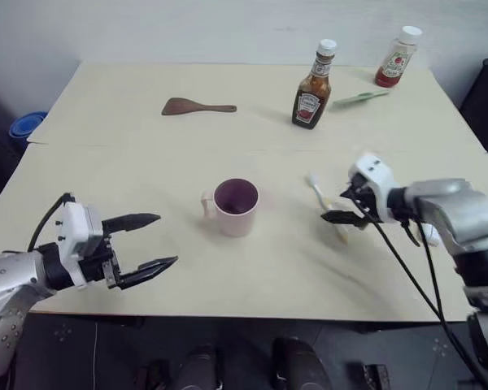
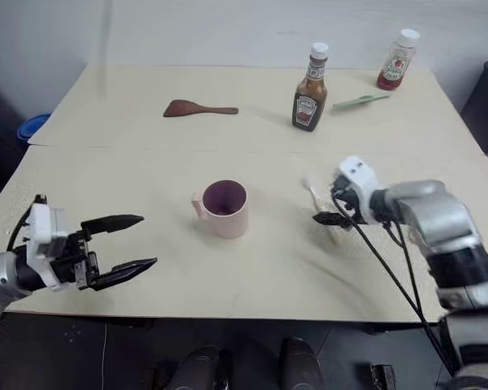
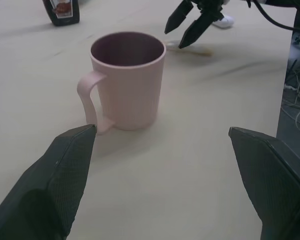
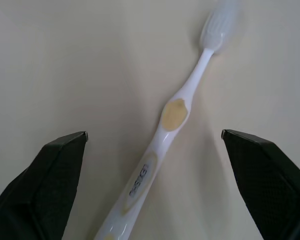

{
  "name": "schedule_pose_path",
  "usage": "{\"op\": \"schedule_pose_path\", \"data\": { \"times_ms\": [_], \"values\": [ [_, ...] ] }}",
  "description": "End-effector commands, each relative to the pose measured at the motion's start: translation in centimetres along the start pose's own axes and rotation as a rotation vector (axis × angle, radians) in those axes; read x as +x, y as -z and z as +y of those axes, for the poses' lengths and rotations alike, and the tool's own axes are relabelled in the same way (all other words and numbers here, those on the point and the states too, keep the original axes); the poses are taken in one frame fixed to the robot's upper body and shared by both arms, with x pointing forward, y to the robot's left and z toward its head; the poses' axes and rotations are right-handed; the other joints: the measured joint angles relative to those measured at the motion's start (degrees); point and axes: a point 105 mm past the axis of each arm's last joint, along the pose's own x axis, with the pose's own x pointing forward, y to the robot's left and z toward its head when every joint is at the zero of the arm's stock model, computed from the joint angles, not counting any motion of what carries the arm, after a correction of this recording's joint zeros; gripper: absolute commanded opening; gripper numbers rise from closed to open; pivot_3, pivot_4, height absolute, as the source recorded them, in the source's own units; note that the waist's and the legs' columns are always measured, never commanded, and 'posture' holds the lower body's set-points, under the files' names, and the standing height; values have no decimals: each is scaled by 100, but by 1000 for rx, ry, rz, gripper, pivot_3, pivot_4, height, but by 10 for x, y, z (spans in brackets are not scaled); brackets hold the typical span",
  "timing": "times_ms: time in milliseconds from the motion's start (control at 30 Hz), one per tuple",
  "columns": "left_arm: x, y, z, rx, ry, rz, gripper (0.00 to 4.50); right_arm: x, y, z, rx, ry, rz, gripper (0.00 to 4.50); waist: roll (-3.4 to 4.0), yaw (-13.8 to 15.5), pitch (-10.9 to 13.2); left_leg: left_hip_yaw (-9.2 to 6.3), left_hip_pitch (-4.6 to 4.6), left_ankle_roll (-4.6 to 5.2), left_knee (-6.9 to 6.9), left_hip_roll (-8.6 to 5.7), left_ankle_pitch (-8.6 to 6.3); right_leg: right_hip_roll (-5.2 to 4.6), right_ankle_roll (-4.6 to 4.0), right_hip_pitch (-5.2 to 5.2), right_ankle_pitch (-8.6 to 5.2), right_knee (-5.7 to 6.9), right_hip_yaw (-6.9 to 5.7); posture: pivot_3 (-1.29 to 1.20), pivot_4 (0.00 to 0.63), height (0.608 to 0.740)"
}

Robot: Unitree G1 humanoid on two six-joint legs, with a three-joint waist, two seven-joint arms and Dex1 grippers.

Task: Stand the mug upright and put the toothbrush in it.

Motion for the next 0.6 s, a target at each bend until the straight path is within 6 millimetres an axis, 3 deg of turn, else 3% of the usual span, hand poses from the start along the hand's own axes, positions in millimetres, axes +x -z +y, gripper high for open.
{"op": "schedule_pose_path", "data": {
  "times_ms": [33,233,367,467,533,600],
  "values": [
    [1,-4,-7,50,8,-9,4500,7,5,-13,-12,52,98,3619,-1,-19,-1,5,-1,4,1,-6,-2,-4,2,-2,1,0,-4,0,150,740],
    [-6,-2,-10,43,-16,0,4500,11,9,-11,12,-12,173,1519,-12,-29,-6,16,2,11,7,-4,-3,-5,17,-1,9,-1,0,0,150,740],
    [-9,-2,-10,49,-35,-23,4500,14,2,-9,-3,-66,104,214,-13,-34,-7,14,2,9,7,-3,-2,-4,17,0,9,-1,-2,0,150,740],
    [-10,-3,-10,18,-75,-72,4500,11,-52,11,-69,-245,-364,25,-29,-57,-13,16,5,9,6,-1,-2,-1,17,4,9,-2,-2,0,150,740],
    [-10,-3,-10,-11,-88,-92,4500,-15,-93,32,-124,-371,-760,25,-31,-98,-12,28,12,3,4,12,-3,13,17,4,9,-2,4,0,150,740],
    [-10,-2,-9,-32,-98,-106,4500,-43,-117,47,-135,-434,-1080,25,-19,-108,-4,29,16,-5,-4,25,0,23,17,4,9,-1,5,0,150,740]
  ]
}}
